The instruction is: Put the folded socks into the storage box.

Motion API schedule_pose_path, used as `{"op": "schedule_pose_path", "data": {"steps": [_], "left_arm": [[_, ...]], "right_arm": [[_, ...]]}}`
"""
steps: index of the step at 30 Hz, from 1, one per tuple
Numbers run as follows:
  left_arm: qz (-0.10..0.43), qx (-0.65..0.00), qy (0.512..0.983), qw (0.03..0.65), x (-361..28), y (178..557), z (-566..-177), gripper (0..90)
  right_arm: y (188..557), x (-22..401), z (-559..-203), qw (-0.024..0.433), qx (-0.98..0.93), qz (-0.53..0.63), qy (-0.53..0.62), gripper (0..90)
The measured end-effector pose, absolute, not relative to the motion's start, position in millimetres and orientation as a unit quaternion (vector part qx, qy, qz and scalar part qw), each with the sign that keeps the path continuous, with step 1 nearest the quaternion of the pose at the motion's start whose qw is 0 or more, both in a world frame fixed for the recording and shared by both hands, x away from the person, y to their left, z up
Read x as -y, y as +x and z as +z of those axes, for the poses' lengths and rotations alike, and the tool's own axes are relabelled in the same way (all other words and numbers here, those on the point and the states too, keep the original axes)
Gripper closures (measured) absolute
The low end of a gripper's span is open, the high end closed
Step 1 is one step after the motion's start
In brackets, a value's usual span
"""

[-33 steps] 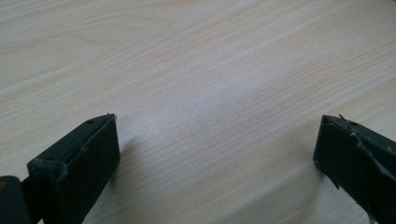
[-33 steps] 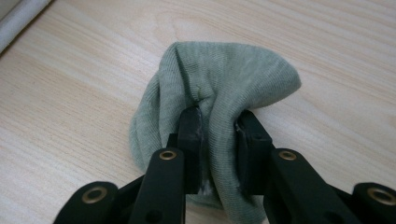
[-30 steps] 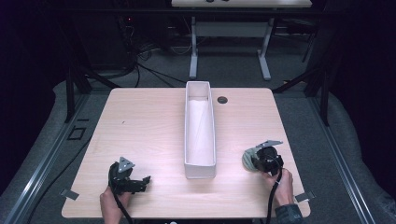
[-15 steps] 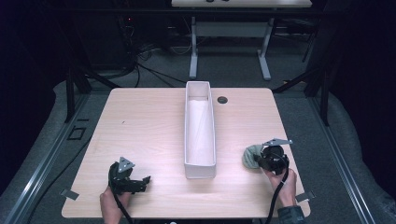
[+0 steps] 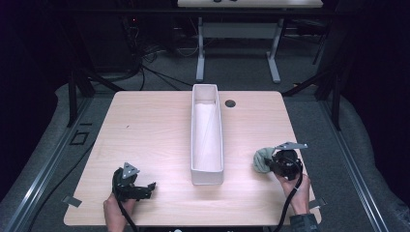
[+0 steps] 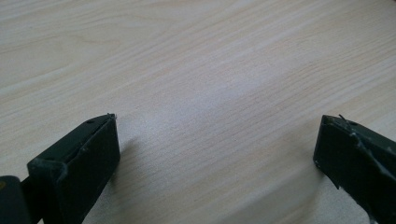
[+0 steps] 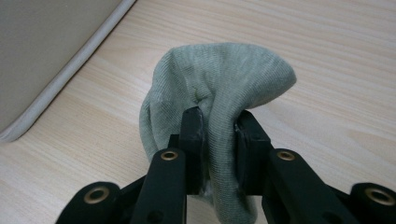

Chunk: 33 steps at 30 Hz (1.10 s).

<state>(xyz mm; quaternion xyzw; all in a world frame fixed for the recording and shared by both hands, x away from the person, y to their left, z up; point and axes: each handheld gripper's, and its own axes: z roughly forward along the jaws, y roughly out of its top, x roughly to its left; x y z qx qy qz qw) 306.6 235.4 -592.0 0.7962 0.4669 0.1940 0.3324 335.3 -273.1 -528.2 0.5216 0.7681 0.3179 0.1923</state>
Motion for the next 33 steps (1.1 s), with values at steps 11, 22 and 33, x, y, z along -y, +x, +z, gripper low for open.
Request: {"op": "schedule_pose_path", "data": {"steps": [11,22,33], "left_arm": [[0.194,-0.465,0.797,0.332,-235,307,-592,0.1],[0.194,-0.466,0.796,0.333,-235,307,-592,0.1],[0.194,-0.466,0.796,0.333,-235,308,-592,0.1]], "right_arm": [[330,273,-512,0.199,-0.767,0.333,0.512,75.4],[328,276,-502,0.204,-0.766,0.336,0.509,75.2],[326,278,-486,0.220,-0.765,0.342,0.500,75.1]]}}
